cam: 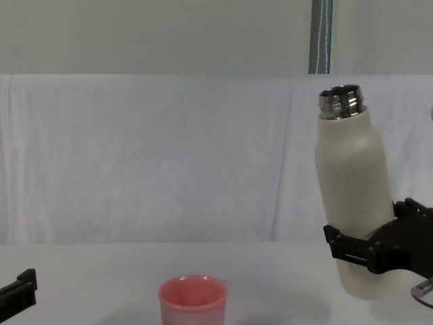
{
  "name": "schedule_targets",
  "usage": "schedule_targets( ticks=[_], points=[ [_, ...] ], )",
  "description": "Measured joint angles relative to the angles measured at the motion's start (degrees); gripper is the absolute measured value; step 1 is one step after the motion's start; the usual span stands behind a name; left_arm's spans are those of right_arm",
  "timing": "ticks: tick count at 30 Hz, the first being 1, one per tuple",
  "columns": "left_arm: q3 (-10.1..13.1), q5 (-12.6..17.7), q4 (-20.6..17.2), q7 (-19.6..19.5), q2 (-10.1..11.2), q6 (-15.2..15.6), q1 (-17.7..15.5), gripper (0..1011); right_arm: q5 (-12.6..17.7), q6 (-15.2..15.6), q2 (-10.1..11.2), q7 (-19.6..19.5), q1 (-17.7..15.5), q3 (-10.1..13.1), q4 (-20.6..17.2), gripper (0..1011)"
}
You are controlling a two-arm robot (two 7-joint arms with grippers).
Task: Grasp the thermos with one hand and pour water into the cup lid.
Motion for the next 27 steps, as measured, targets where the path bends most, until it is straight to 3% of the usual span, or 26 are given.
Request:
schedule_targets(
  ticks=[3, 11, 27],
  points=[
    [0.0, 0.0, 0.0, 0.0, 0.0, 0.0, 0.0, 1001, -4.7, 0.2, 1.2, -1.5, -1.0, -0.8, -2.4, 950],
    [0.0, 0.0, 0.0, 0.0, 0.0, 0.0, 0.0, 1001, -13.3, 0.0, 2.6, -3.9, -3.1, -2.1, -6.3, 950],
    [0.0, 0.0, 0.0, 0.0, 0.0, 0.0, 0.0, 1001, -24.7, 0.1, 4.3, -5.1, -4.2, -4.6, -7.8, 950]
  ],
)
